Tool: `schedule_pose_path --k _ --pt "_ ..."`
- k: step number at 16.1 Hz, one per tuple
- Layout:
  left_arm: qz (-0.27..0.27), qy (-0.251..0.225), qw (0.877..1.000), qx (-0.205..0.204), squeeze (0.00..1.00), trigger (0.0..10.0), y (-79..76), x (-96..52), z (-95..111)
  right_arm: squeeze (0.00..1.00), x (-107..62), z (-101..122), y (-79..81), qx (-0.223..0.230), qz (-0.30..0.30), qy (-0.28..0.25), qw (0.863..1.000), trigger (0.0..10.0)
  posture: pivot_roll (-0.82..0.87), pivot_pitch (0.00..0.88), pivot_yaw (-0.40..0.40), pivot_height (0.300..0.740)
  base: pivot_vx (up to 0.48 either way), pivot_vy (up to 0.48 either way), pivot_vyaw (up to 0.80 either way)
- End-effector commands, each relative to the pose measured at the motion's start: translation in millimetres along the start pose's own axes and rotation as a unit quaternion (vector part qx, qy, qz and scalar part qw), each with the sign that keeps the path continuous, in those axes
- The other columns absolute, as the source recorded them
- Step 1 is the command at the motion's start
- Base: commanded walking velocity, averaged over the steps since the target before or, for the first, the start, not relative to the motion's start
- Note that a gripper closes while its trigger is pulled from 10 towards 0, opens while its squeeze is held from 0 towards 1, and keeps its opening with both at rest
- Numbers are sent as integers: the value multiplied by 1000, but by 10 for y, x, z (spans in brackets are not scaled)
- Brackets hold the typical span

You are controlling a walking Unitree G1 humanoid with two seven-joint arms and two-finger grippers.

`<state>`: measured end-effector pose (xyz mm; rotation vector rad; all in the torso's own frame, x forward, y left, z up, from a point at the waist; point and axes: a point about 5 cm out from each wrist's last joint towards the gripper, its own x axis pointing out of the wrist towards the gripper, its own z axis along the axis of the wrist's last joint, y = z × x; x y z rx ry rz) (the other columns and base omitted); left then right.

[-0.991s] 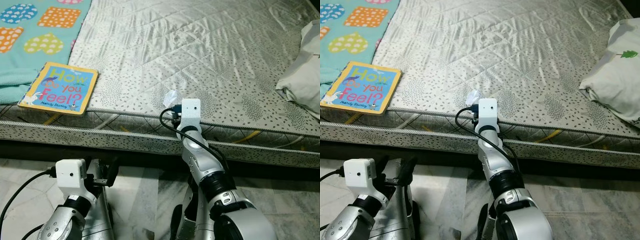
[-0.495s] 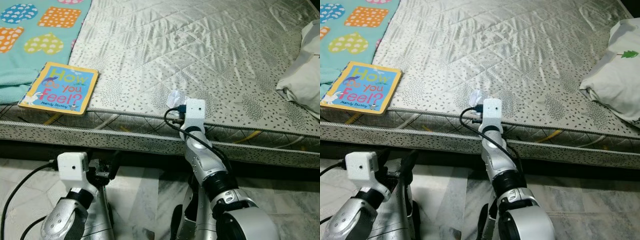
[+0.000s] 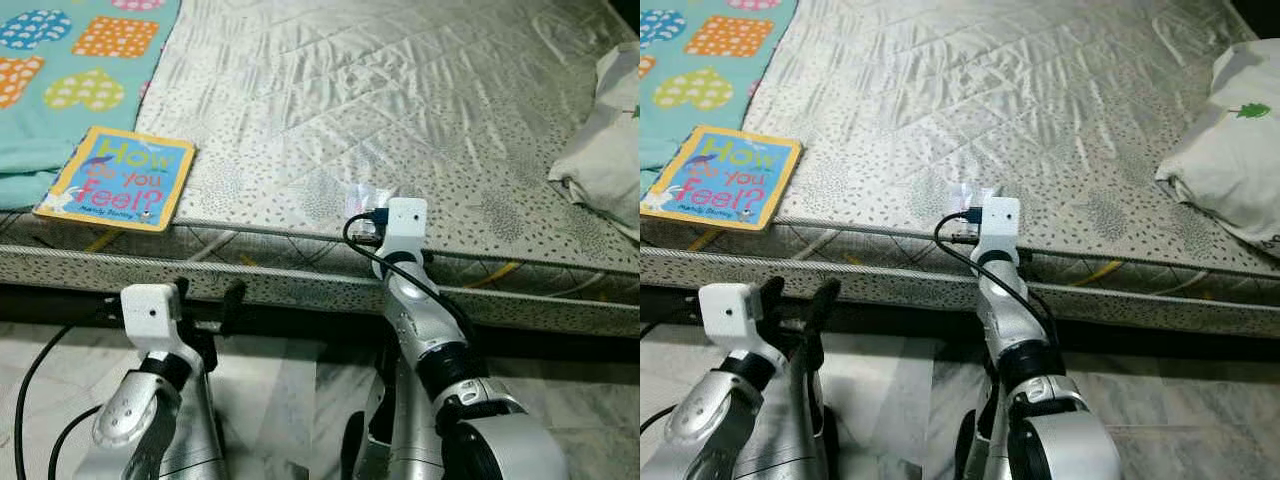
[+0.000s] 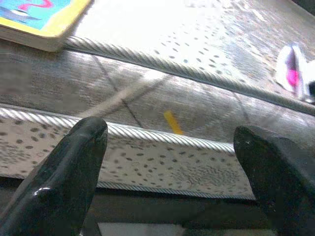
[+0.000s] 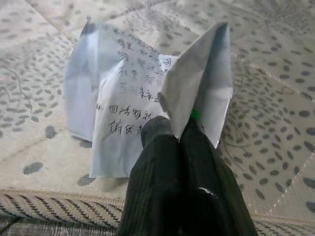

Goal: Clean up the room

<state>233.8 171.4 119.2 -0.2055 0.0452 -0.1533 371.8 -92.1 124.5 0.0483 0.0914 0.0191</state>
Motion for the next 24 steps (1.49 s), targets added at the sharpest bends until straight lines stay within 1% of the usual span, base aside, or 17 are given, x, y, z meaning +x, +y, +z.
schedule_pose_path --k 1,3,4,5,6,7,9,10,11,13,14,15,16,19,21,23,24 --pt "12 0 1000 -3 0 10000 30 17 -33 0 -13 -15 -121 1 -8 -6 1000 0 104 111 -129 463 0 0 0" --pt "21 -5 1000 -5 0 10000 60 111 -29 0 -24 32 -228 -8 -6 -28 1000 0 77 72 -112 463 0 0 0" --pt "35 -7 999 4 0 10000 88 183 -22 0 -37 58 -293 -13 -4 -42 999 0 68 56 -107 463 0 0 0" --pt "42 -10 999 7 0 10000 111 231 -13 0 -40 66 -325 -18 -4 -47 999 0 56 34 -98 463 0 0 0" --pt "49 -26 998 6 0 10000 141 299 40 0 -74 82 -408 -23 -4 -63 998 0 49 13 -92 463 0 0 0" --pt "55 -32 998 8 0 10000 164 330 58 0 -90 88 -444 -22 -5 -70 997 0 44 0 -89 463 0 0 0" --pt "63 -46 997 -1 0 10000 205 373 106 0 -140 108 -512 -15 -2 -85 996 0 37 0 -85 463 0 0 0" --pt "66 -57 996 1 0 10000 225 383 137 0 -176 121 -525 -18 8 -95 995 6902 31 0 -86 463 0 0 0" --pt "67 -62 996 2 0 10000 240 383 149 0 -205 154 -530 -18 18 -103 994 10000 29 0 -89 463 0 0 0" --pt "57 -67 996 -4 0 10000 232 365 152 0 -250 211 -518 -1 43 -113 993 10000 28 0 -98 463 0 0 0" --pt "51 -67 996 -1 0 10000 230 350 145 0 -286 256 -476 9 64 -123 990 10000 26 0 -94 463 0 0 0" --pt "51 -65 997 0 0 10000 235 356 128 0 -285 303 -422 15 76 -129 989 10000 21 0 -90 463 0 0 -456" --pt "46 -58 997 4 0 10000 230 346 99 0 -281 356 -359 22 84 -136 987 10000 25 0 -93 479 0 0 -413" --pt "49 -56 997 4 0 10000 241 271 98 0 -331 416 -325 32 92 -138 986 10000 33 0 -92 506 0 0 -135" --pt "52 -45 998 6 0 10000 268 199 20 0 -374 378 -310 37 98 -131 986 10000 34 3 -101 540 0 0 0" --pt "56 -54 997 -1 0 10000 239 225 71 0 -377 379 -309 35 102 -127 986 10000 30 10 -96 563 0 0 0" --pt "48 -51 998 0 0 10000 213 240 61 0 -377 375 -319 33 101 -124 987 10000 27 14 -92 573 0 0 0"
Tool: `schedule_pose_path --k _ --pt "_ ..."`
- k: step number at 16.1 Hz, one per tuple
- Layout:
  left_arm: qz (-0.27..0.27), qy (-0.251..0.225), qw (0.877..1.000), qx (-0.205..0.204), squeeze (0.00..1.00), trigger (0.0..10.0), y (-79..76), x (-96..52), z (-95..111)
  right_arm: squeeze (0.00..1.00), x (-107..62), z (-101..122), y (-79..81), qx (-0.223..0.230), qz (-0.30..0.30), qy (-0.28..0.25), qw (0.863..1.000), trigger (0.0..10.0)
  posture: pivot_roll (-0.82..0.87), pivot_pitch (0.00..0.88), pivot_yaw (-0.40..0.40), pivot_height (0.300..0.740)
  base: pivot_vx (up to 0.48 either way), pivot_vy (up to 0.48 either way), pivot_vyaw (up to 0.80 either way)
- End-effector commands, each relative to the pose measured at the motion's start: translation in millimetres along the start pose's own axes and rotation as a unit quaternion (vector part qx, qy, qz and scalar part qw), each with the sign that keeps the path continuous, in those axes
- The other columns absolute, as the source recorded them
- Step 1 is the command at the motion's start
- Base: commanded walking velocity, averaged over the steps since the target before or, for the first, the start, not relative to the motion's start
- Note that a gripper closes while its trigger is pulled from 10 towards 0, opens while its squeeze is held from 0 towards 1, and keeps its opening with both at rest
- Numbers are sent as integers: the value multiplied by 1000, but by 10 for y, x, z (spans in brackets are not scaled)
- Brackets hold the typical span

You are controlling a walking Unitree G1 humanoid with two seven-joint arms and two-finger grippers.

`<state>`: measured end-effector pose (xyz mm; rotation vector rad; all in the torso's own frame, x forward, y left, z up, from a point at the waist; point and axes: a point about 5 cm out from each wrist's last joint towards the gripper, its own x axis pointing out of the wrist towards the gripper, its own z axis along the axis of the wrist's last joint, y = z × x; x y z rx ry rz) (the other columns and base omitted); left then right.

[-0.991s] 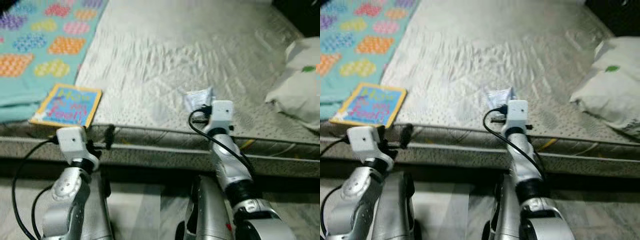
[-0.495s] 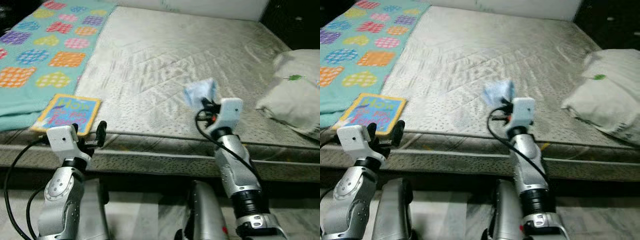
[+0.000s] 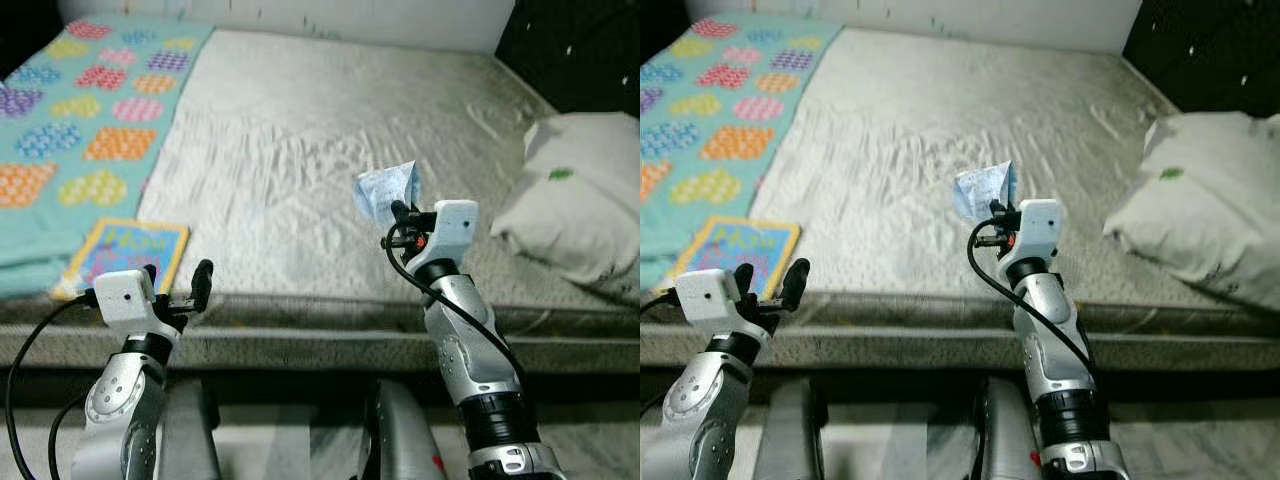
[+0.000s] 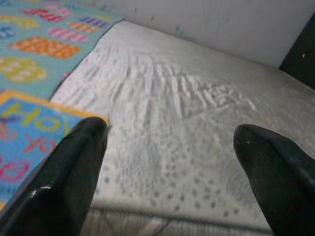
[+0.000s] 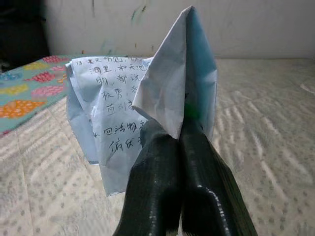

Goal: Clean up the room

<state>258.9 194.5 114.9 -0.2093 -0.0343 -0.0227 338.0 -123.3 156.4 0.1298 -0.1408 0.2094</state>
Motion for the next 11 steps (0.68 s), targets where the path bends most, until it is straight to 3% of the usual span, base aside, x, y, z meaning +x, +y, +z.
schedule_pose_path --k 1,8,11 --pt "-20 1 1000 1 0 10000 -79 29 14 0 -7 62 -38 -5 -2 -6 1000 10000 23 14 -84 583 0 0 0" --pt "-29 4 1000 0 0 10000 -123 53 18 0 -152 -32 -70 -10 -14 13 1000 10000 11 24 -76 670 0 0 0" --pt "-31 7 999 1 0 10000 -212 72 -35 0 -180 -74 -80 -12 -16 22 1000 10000 6 31 -77 708 0 0 0"
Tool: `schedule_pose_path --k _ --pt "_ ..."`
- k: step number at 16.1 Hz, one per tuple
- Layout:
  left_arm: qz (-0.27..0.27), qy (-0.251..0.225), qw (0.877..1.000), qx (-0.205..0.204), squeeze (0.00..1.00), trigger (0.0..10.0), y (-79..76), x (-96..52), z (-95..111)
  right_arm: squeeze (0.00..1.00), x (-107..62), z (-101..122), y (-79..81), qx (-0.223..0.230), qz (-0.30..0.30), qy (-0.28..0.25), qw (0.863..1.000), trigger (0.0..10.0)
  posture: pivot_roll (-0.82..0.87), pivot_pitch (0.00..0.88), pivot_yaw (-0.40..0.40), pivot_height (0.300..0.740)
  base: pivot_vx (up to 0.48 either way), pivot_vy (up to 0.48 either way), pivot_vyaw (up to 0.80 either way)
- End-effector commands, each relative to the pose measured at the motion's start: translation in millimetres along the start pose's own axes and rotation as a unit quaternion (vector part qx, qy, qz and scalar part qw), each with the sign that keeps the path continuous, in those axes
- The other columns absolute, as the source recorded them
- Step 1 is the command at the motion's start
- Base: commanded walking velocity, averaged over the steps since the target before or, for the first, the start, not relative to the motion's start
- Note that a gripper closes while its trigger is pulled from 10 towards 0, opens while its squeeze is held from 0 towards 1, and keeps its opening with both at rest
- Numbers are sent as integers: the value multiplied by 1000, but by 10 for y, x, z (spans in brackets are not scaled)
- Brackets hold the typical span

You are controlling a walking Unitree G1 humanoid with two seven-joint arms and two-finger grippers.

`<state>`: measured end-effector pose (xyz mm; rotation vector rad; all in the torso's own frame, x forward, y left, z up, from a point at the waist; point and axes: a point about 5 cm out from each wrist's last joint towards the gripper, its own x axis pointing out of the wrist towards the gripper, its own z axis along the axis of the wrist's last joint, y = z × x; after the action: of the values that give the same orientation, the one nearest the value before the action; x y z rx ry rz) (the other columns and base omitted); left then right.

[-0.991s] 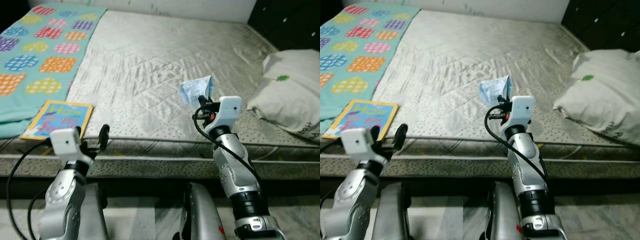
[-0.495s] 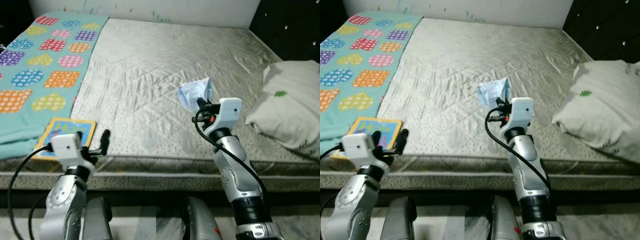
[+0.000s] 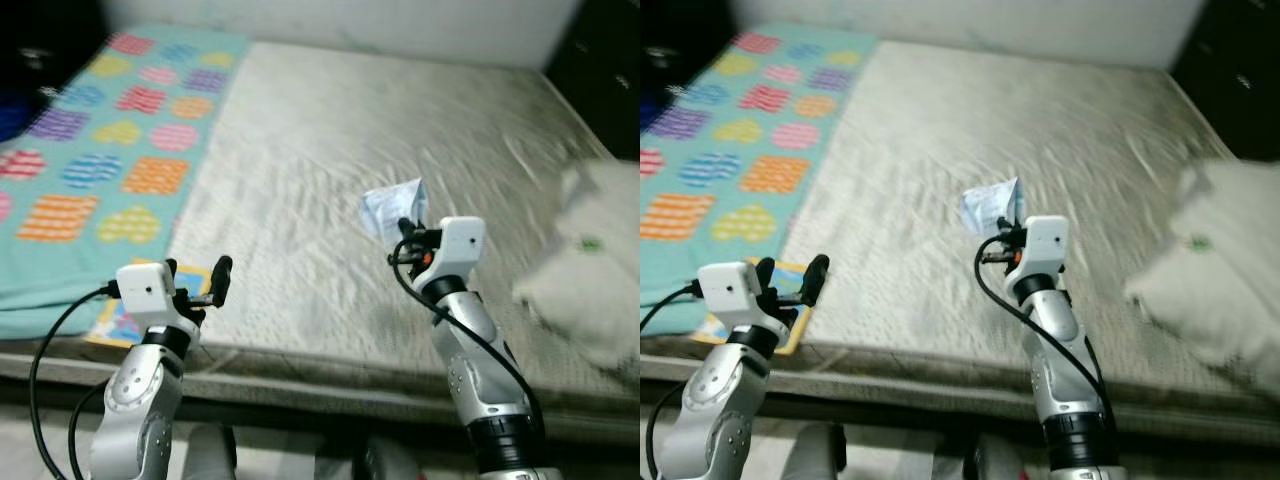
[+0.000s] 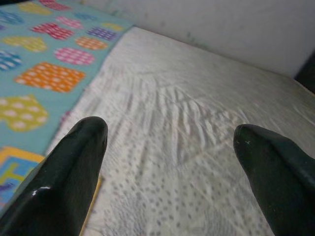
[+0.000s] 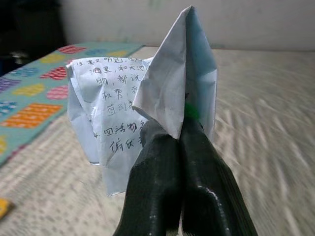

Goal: Clean up the room

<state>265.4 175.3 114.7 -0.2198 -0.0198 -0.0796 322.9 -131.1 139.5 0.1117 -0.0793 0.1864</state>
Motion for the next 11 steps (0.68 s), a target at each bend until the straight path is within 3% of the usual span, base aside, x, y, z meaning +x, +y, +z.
schedule_pose_path --k 1,7,11 --pt "-9 -3 1000 7 0 10000 -65 17 0 0 -1 54 -21 -6 -4 -7 1000 10000 6 31 -77 722 0 0 0" --pt "-7 -2 1000 6 0 10000 -62 32 4 0 -27 40 -56 -14 -13 -2 1000 10000 1 34 -74 740 0 0 0" --pt "23 12 1000 11 0 10000 -14 59 -31 0 -41 8 -73 -19 -24 3 1000 10000 2 31 -73 740 0 0 0"
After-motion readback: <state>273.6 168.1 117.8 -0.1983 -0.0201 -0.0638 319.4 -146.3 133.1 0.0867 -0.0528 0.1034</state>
